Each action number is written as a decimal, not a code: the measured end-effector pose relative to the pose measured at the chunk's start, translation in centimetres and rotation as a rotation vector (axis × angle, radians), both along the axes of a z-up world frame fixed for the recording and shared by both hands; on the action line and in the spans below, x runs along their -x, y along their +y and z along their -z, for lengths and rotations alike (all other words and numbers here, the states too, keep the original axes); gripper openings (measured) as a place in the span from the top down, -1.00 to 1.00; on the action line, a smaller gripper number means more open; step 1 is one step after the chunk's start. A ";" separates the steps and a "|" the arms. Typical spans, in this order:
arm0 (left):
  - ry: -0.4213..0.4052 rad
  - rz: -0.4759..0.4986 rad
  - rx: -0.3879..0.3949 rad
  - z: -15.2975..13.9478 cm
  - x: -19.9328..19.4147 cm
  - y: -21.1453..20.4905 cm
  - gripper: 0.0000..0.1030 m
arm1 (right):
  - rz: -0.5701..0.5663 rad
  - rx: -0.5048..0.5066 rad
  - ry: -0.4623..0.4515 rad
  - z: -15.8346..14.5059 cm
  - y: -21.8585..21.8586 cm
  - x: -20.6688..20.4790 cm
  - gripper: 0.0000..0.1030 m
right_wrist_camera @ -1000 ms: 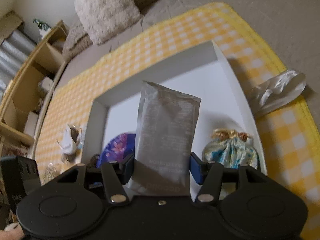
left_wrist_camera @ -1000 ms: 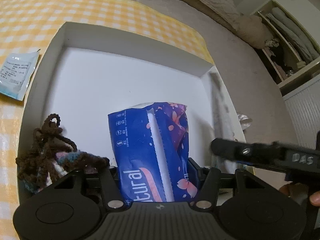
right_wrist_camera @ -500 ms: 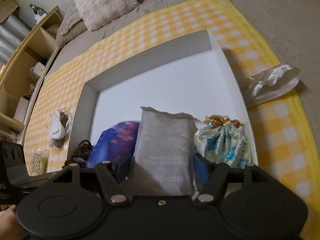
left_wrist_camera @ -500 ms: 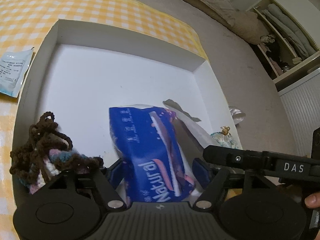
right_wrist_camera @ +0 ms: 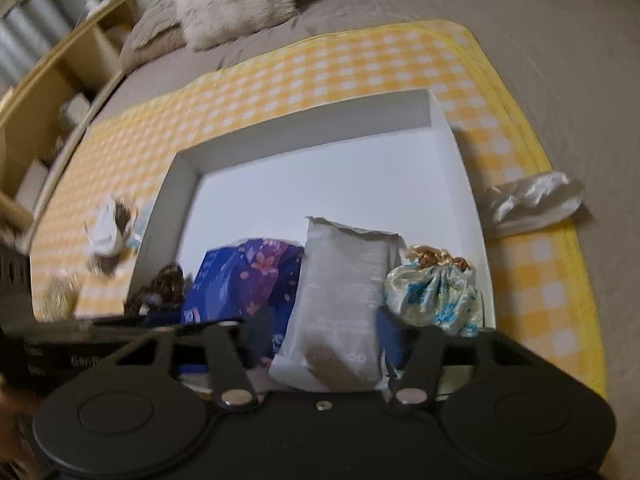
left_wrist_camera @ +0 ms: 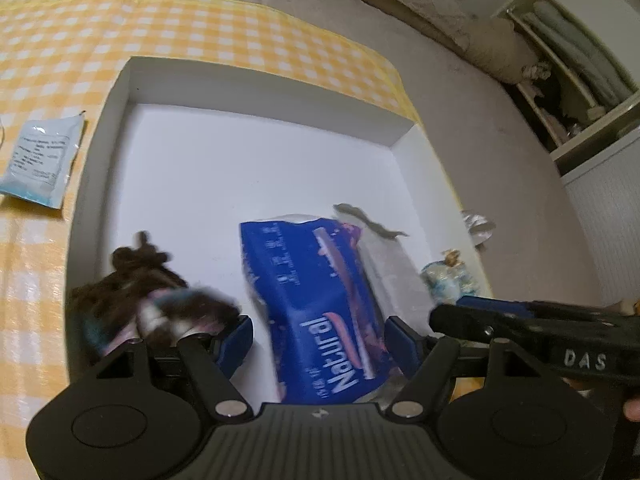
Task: Organize soft objects
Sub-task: 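Lower both items into the tray, open both tools and withdraw, then grasp the white face mask with the right tool while the left grasps the clear beaded-cord bag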
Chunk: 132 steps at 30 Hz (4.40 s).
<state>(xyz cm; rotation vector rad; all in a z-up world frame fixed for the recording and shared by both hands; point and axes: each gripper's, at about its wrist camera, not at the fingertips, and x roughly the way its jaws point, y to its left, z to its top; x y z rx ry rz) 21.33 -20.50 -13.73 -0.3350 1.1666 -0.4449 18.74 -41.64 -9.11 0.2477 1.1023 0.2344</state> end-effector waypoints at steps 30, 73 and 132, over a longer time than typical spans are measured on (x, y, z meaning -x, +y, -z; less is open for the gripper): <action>-0.135 0.088 -0.084 -3.5 2.1 0.3 -0.44 | -0.069 0.115 -0.068 -2.1 1.6 2.9 0.23; -0.487 0.002 -0.239 -11.0 9.2 7.5 -1.00 | 0.145 0.210 -0.469 -7.8 5.0 11.9 -1.00; -0.130 -0.174 -0.557 -1.8 2.2 29.2 -1.00 | -0.435 0.079 -0.224 0.7 37.9 -11.4 -1.00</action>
